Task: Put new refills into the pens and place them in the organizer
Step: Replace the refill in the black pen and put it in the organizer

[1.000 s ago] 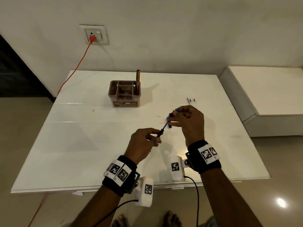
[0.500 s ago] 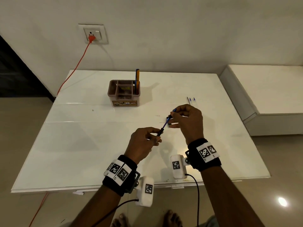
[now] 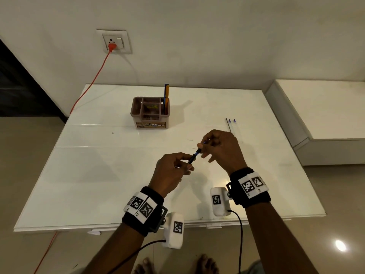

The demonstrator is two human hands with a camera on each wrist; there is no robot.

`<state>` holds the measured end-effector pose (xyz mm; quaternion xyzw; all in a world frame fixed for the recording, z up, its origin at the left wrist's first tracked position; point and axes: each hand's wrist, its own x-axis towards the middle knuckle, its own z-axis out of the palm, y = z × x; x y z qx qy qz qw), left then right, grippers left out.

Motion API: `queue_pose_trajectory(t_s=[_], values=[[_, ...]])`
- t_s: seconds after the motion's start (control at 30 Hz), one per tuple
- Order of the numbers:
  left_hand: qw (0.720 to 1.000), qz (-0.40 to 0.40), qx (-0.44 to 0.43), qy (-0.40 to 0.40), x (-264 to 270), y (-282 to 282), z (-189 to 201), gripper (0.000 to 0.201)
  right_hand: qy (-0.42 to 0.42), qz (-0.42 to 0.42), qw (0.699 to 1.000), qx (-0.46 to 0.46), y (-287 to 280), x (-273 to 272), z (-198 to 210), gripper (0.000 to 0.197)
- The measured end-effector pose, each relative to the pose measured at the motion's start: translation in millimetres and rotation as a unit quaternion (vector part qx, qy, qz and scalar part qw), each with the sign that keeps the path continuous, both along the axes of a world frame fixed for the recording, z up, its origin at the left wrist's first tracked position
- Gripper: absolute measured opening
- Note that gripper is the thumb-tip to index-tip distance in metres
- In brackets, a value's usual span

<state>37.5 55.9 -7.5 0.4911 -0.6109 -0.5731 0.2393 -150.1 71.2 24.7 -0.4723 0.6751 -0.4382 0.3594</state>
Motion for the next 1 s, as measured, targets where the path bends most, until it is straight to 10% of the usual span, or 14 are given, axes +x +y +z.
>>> queue_pose_trajectory(t_s=[0.73, 1.0], values=[[0.997, -0.036, -0.069, -0.011, -4, -2, -7, 0.025, 0.196, 0.040, 0.979, 0.043, -3, -12, -8, 0.077], [0.998, -0.014, -0.054, 0.004, -1, -5, -6, 0.025, 0.113, 0.097, 0.989, 0.011, 1, -13, -5, 0.027]])
